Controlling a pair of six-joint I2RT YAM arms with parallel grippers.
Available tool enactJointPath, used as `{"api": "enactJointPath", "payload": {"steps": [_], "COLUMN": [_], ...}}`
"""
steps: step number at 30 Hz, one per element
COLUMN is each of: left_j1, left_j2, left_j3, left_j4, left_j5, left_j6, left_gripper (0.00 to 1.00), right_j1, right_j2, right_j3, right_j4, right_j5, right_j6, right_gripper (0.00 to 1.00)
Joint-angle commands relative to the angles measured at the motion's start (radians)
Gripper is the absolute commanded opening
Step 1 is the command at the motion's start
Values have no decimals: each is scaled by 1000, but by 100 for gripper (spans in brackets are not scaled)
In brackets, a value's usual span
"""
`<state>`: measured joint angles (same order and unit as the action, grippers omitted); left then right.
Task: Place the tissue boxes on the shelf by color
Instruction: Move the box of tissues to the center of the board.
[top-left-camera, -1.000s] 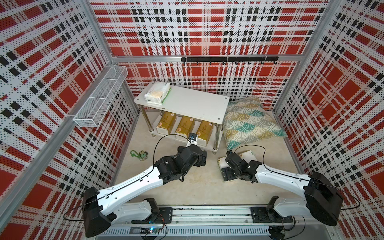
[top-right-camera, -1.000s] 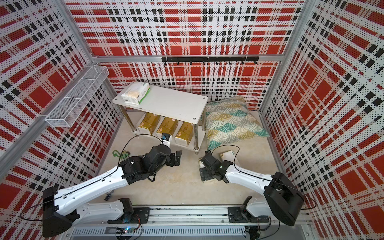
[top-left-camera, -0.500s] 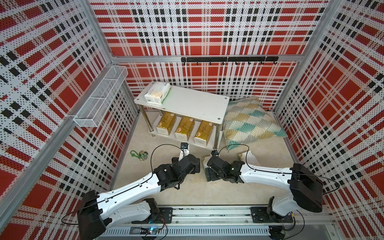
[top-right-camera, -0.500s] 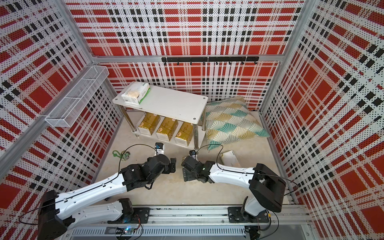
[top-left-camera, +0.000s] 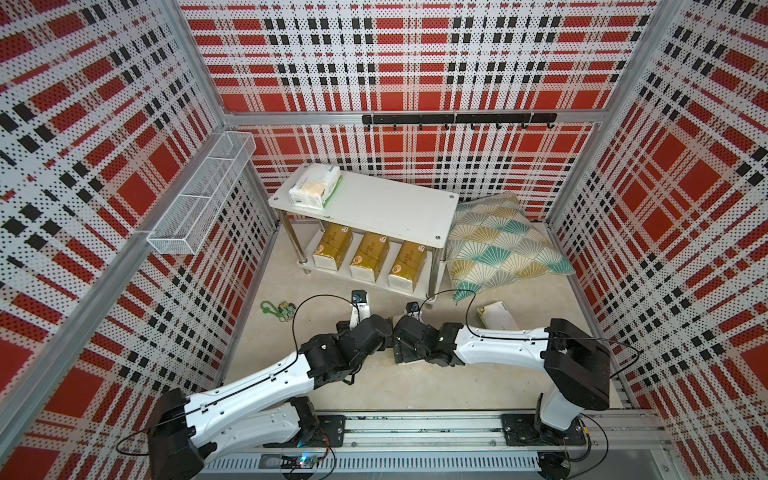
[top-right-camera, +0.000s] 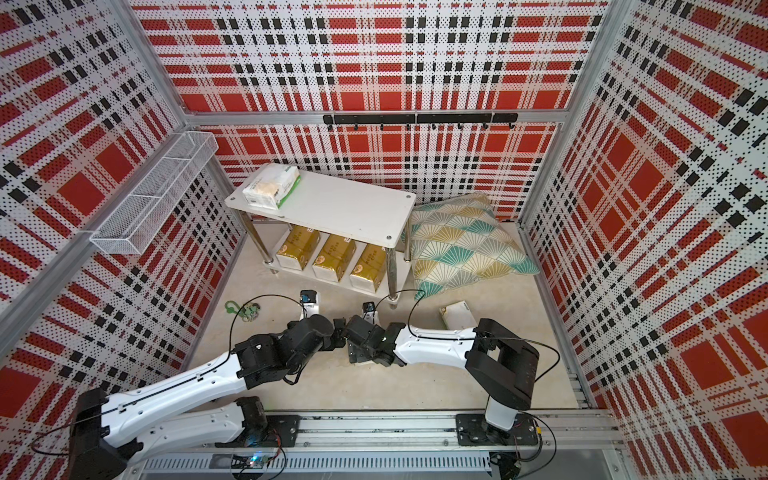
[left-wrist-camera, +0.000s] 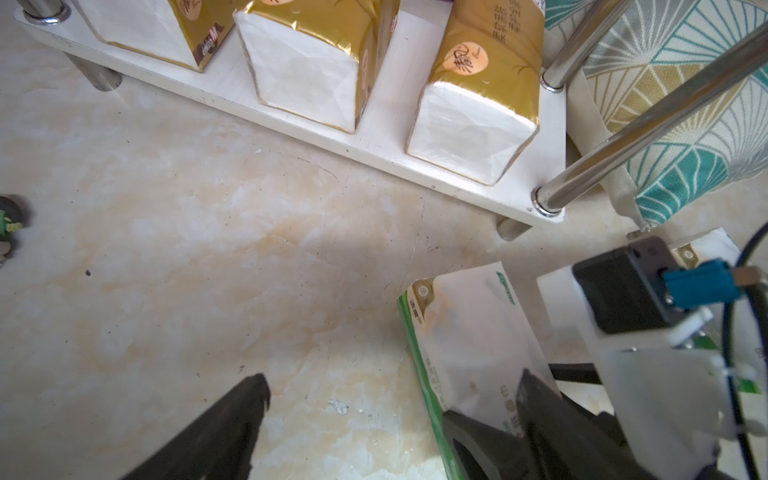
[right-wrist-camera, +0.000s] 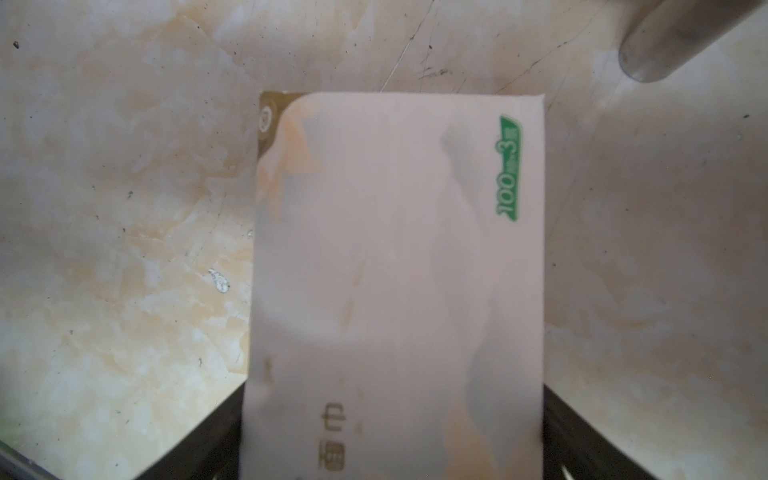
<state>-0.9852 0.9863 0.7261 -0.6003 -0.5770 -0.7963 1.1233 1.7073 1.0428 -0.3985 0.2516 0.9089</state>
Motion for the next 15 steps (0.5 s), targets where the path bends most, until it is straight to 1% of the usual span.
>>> {"api": "enactJointPath", "payload": {"steps": [1, 6, 7, 15], "left_j1": [19, 31, 35, 49], "left_j2": [-18, -28, -29, -19], "left_j3": [-1, 9, 12, 33], "left_j4": [-19, -30, -33, -46], "left_j5": [-12, -11, -14, -21], "left_j6": [12, 27, 30, 43], "left_gripper": [97, 97, 97, 97], "right_j1": [9, 20, 21, 27], "right_j2": [19, 2, -4, -91], "right_j3": [30, 47, 51, 52], "right_j4": [17, 30, 33, 14], "right_j5": [24, 17, 12, 23], "right_j6": [9, 13, 60, 56], "right_gripper": [90, 90, 100, 100]}}
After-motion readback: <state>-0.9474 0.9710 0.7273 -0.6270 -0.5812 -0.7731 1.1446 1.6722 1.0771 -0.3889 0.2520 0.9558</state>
